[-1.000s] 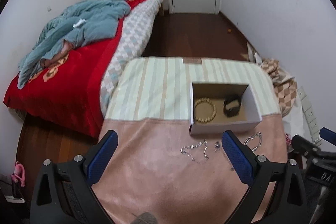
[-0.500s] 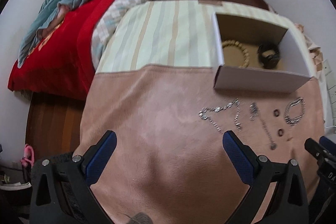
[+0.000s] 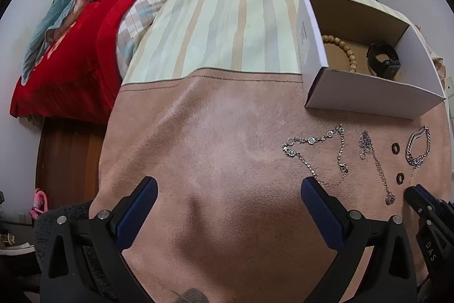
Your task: Organize jewelry
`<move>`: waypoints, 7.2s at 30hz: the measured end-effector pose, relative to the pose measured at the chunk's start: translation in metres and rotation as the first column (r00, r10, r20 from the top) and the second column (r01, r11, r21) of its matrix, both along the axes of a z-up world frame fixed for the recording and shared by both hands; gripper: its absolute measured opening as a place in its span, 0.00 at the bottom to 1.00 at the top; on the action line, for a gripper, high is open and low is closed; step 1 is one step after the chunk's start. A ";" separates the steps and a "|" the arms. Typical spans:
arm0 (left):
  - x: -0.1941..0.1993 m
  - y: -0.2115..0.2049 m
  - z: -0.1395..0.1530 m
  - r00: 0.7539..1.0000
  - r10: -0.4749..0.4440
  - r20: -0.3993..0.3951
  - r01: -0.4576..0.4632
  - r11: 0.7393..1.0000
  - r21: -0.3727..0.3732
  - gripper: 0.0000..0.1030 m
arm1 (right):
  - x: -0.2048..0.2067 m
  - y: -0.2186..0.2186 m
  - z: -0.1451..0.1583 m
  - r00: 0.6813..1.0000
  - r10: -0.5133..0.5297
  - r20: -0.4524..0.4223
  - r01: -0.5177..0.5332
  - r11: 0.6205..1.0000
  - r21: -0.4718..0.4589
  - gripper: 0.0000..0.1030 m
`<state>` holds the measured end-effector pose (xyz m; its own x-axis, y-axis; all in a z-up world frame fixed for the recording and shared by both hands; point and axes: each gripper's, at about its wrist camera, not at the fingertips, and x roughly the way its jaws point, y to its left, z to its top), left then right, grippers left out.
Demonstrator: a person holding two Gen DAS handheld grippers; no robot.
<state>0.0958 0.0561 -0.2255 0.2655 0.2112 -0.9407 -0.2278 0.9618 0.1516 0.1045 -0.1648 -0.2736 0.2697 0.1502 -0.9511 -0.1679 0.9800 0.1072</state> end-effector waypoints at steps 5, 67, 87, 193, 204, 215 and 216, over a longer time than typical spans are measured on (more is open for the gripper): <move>0.007 0.003 -0.006 1.000 -0.009 -0.009 0.009 0.999 -0.035 1.00 | 0.002 -0.003 0.001 1.000 -0.025 0.006 0.025 1.000 0.011 0.09; 0.144 -0.037 0.108 0.943 -0.260 0.209 0.321 0.880 -0.350 0.03 | 0.137 0.006 0.107 0.997 0.033 0.072 -0.043 0.989 0.142 0.08; 0.127 -0.013 0.091 0.974 -0.136 0.182 0.169 0.969 -0.182 0.90 | 0.143 -0.014 0.105 0.999 -0.047 0.016 0.046 0.996 0.073 0.80; 0.017 -0.150 -0.025 0.953 -0.298 -0.054 0.283 0.939 -0.194 0.54 | 0.021 -0.122 0.032 0.966 -0.257 -0.003 0.257 0.966 0.032 0.00; 0.016 -0.157 -0.021 0.941 -0.338 -0.036 0.327 0.929 -0.174 0.07 | 0.023 -0.119 0.040 0.966 -0.257 0.011 0.256 0.966 0.046 0.00; 0.016 -0.127 0.046 0.939 -0.325 0.108 0.340 0.921 -0.190 0.07 | 0.020 -0.100 0.095 0.978 -0.190 0.086 0.175 0.972 0.157 0.00; 0.017 -0.123 0.054 0.939 -0.321 0.122 0.340 0.921 -0.192 0.07 | 0.020 -0.096 0.104 0.979 -0.179 0.100 0.161 0.972 0.170 0.00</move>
<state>0.1124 -0.0669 -0.1716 0.3686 -0.0996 -0.9242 0.1055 0.9923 -0.0649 0.1241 -0.2611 -0.1692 0.4091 0.2406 -0.8802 -0.0206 0.9668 0.2547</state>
